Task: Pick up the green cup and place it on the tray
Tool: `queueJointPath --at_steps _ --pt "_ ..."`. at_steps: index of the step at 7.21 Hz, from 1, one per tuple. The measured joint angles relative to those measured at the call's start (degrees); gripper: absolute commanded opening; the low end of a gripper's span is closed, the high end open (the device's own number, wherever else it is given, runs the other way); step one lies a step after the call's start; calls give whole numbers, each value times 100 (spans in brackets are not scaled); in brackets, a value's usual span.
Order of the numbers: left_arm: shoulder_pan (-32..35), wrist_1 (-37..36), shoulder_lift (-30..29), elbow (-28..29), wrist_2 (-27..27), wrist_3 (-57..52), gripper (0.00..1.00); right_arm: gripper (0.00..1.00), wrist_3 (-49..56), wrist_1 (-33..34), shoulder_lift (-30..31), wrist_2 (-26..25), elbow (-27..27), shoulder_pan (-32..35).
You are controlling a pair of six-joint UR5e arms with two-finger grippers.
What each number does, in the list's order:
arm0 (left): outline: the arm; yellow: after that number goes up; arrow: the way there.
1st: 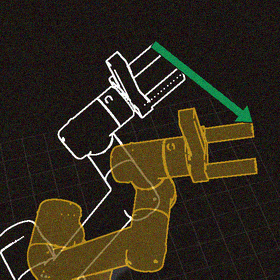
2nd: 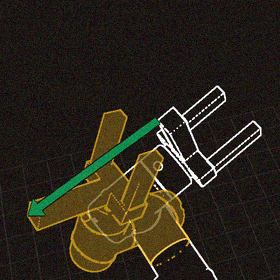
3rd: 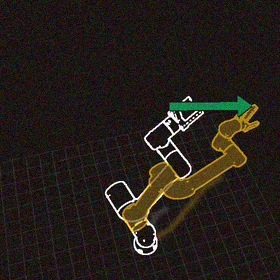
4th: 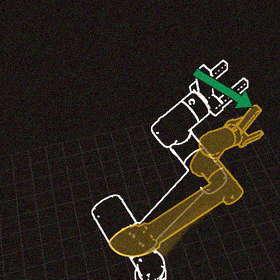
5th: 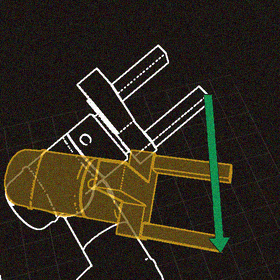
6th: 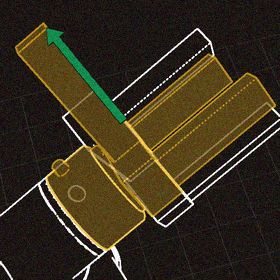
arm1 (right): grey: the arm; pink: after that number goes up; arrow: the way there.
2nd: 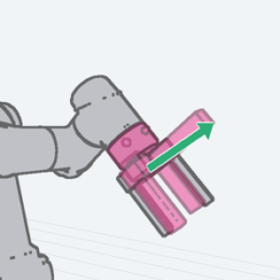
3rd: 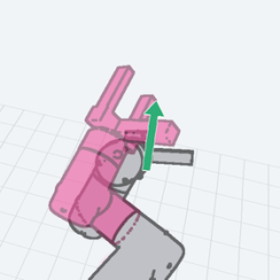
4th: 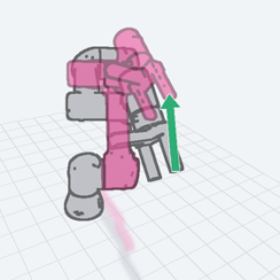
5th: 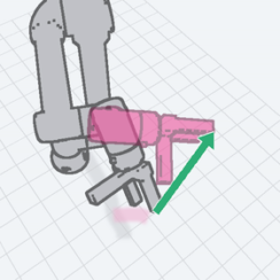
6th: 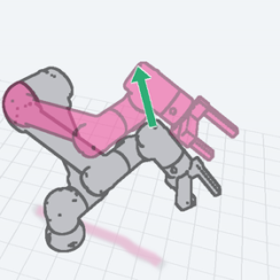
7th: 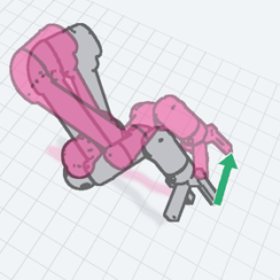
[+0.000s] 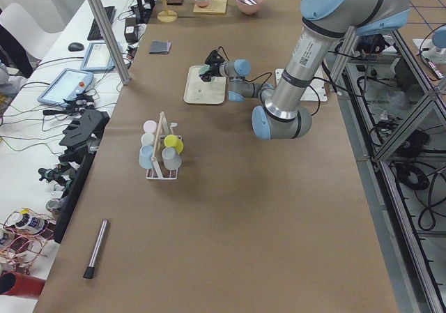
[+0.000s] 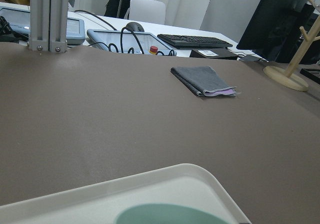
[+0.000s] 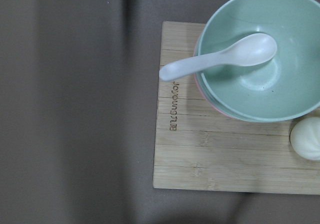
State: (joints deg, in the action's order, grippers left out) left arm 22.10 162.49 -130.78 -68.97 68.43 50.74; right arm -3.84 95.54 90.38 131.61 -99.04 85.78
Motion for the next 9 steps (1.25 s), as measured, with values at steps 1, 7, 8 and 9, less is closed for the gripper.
queueJointPath --at_steps 1,7,8,9 --pt "2 -19 4 -1 7 -2 86 100 -1 0 8 0 -24 0" --pt "4 -705 20 -537 44 3 86 100 -2 4 46 -6 -99 9" --pt "4 -829 23 -607 46 7 86 100 -4 7 48 -10 -103 9" --pt "4 -873 28 -620 45 9 86 100 -8 8 49 -10 -106 9"
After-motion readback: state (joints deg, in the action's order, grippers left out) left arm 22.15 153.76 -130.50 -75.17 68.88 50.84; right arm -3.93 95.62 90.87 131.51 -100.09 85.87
